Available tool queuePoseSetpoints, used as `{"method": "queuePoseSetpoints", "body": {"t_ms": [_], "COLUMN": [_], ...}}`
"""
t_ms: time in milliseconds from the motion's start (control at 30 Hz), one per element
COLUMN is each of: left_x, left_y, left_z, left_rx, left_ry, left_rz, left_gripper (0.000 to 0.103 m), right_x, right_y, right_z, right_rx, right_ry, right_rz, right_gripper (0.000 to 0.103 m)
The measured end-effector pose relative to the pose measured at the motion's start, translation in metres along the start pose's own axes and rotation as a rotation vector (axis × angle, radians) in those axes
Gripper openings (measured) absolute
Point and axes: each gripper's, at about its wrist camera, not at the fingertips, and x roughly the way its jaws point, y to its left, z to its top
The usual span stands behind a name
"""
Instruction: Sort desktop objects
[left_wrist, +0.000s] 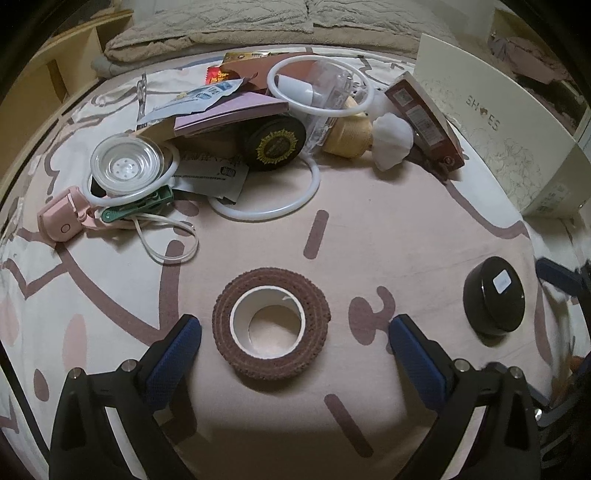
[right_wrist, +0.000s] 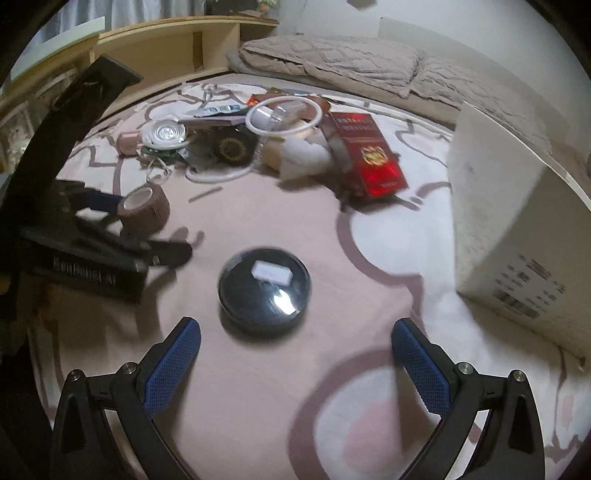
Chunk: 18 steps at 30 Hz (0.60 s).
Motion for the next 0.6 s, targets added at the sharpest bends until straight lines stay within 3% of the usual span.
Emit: {"method": "queuePoseSetpoints", "body": {"t_ms": [367, 600], "left_x": [-0.0020, -0.0073], "left_y": [0.0017, 0.0057], "left_z": [0.0023, 0.0043], "left_rx": [-0.011, -0.027], "left_ry": [-0.002, -0.028], "left_rz": [-0.008, 0.004], "left_gripper": [0.103, 0.083], "right_x": [0.0115, 0.0100], "right_y": [0.0040, 0.0064], "right_z": [0.0033, 0.0008], "right_rx": [-0.002, -0.008], "right_ry": [0.033, 0.026], "right_rz": [-0.006, -0.026], "right_gripper": [0.103, 0.103]}}
